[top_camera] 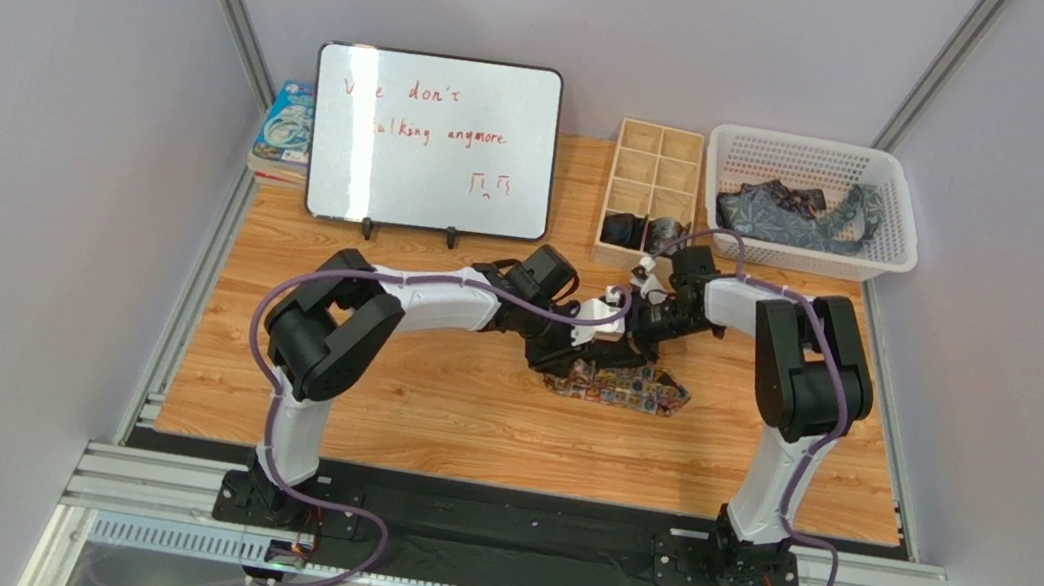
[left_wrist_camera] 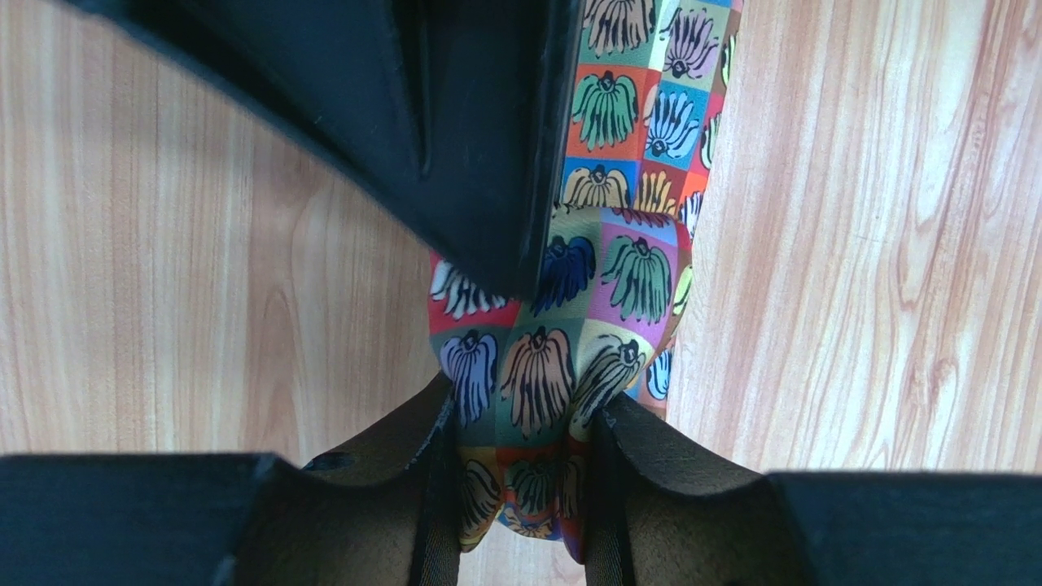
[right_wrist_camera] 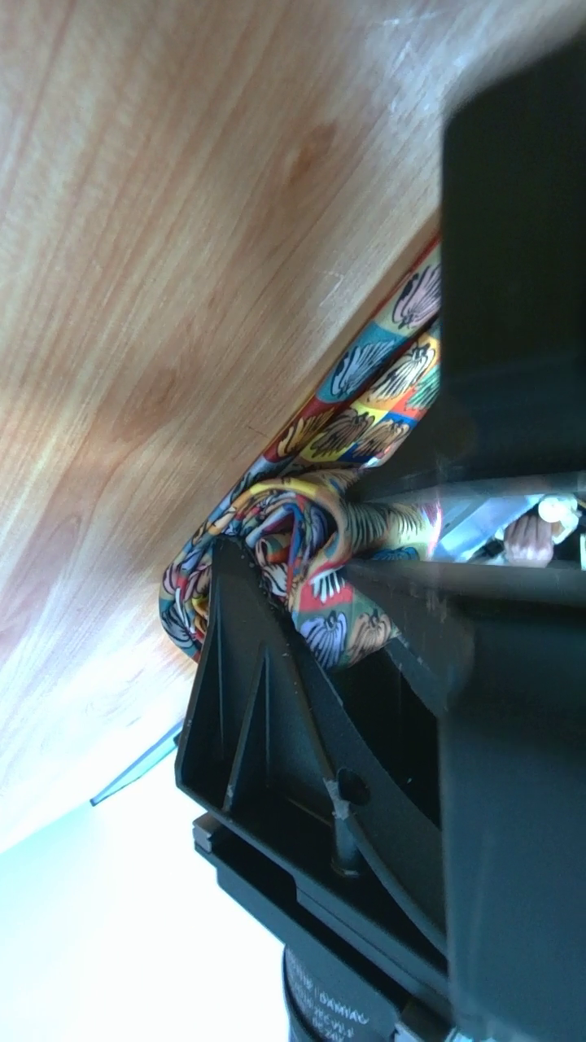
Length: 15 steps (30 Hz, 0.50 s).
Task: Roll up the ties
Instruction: Roll the tie at the center of the board.
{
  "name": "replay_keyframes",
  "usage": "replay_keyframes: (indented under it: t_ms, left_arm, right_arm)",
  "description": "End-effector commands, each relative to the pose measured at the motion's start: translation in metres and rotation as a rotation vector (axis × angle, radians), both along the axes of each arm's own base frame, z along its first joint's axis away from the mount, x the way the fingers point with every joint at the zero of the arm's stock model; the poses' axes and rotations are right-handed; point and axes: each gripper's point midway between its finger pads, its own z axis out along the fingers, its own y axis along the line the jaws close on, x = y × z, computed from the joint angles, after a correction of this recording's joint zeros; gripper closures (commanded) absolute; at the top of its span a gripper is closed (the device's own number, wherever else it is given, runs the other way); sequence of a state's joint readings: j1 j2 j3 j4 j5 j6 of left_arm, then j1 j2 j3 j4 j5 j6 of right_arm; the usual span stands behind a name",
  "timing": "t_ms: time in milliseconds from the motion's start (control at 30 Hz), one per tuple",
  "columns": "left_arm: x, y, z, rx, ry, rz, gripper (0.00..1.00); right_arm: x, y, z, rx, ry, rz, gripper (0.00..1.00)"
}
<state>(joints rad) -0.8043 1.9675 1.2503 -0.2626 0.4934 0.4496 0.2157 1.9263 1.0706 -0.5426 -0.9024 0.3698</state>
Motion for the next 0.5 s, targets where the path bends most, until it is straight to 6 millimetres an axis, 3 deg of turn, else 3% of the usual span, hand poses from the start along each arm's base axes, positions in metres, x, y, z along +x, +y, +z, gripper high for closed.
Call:
replay_keyframes:
  t_ms: [0,67,100,167,200,267,467]
  left_arm:
    - [-0.012,0.015,-0.015,0.058,0.062,0.058,0.54]
    - [-0.011,0.015,-0.004,0.033,0.061,0.074,0.45]
    - [-0.012,0.017,-0.002,0.010,0.060,0.078,0.36]
    - [-0.011,0.016,0.021,-0.068,0.049,0.073,0.26]
    - [-0.014,0.020,0.023,-0.084,0.050,0.074,0.22]
    - [-0.018,0.019,0.041,-0.142,0.041,0.050,0.20]
    - [-0.035,0.020,0.050,-0.262,0.004,0.009,0.16]
  right_arm:
    - [-0.014,0.002,-0.006,-0.010,-0.005,0.040,0.90]
    - [-0.018,-0.002,-0.013,-0.031,-0.017,0.059,0.99]
    - [-0.019,-0.005,-0.019,-0.054,-0.017,0.065,1.00]
    - [-0.024,-0.009,-0.026,-0.081,-0.019,0.075,1.00]
    - [-0.023,-0.011,-0.031,-0.095,-0.029,0.079,1.00]
    - [-0.020,-0.011,-0.034,-0.101,-0.051,0.085,1.00]
    - [-0.010,-0.006,-0.036,-0.099,-0.167,0.194,1.00]
